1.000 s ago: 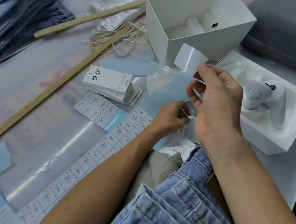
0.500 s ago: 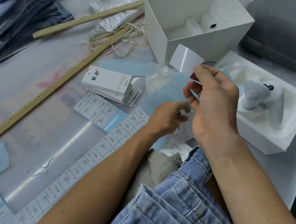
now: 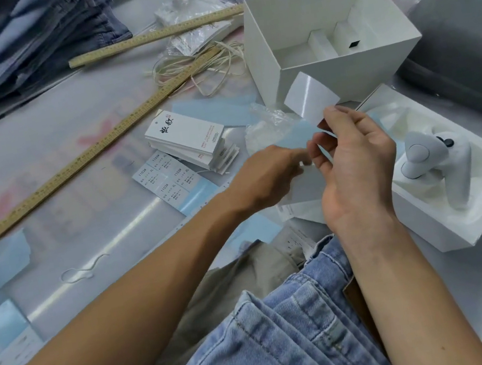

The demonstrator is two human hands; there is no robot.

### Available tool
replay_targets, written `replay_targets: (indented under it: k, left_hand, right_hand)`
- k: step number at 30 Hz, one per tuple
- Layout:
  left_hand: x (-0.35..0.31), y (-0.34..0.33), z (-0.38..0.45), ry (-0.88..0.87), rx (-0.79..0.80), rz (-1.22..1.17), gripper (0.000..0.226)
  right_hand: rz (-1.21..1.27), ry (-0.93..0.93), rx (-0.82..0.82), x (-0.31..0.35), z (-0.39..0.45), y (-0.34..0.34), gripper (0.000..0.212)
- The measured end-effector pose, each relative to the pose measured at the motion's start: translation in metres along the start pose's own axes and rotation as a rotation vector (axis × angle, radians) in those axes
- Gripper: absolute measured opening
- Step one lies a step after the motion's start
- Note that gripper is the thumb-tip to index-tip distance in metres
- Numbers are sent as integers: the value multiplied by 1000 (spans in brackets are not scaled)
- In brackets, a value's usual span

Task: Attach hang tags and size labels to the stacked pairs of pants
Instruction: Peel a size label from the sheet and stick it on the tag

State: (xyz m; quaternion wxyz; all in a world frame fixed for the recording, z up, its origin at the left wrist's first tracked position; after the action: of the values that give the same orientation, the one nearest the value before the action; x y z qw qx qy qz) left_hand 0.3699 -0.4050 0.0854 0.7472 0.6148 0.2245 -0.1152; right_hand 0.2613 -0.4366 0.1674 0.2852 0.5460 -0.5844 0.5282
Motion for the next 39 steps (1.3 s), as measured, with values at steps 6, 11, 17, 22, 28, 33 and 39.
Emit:
replay_targets:
  k: [6, 11, 17, 22, 28, 33, 39]
  left_hand:
    - [20, 65, -76, 631, -340, -542, 6]
    - [1, 101, -154, 929, -673, -1130, 6]
    - [-20, 82, -203, 1009, -767, -1332, 10]
    - [-17, 83, -216, 962, -870, -1327, 17]
    - [-15, 85, -215, 950, -904, -1358, 25]
    - [-12, 84, -217, 928, -916, -1373, 25]
    - [-9, 84, -219, 890, -952, -1398, 26]
  right_hand:
    - [-56, 121, 34, 4, -4, -2, 7]
    - [-220, 297, 169, 5, -24, -17, 8]
    - [-457, 700, 392, 6, -53, -34, 4]
    - [-723, 1091, 649, -19, -81, -66, 3]
    - [-934, 1313, 816, -39, -91, -79, 9]
    - [-1049, 1379, 913, -49, -99, -85, 3]
    - [-1076, 1387, 1050, -56, -99, -87, 7]
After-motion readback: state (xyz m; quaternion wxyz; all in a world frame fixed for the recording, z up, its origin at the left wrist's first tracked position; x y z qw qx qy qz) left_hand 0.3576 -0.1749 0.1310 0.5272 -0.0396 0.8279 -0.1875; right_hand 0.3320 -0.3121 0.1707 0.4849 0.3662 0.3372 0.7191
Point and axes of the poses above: each hand's wrist, its own z-axis towards the middle knuckle, its own y-axis out of the back of the hand, x = y × z, the point moved 2 cm from there along z, towards the middle knuckle, and after that the axes turned 2 degrees about z, right-handed, at the moved point
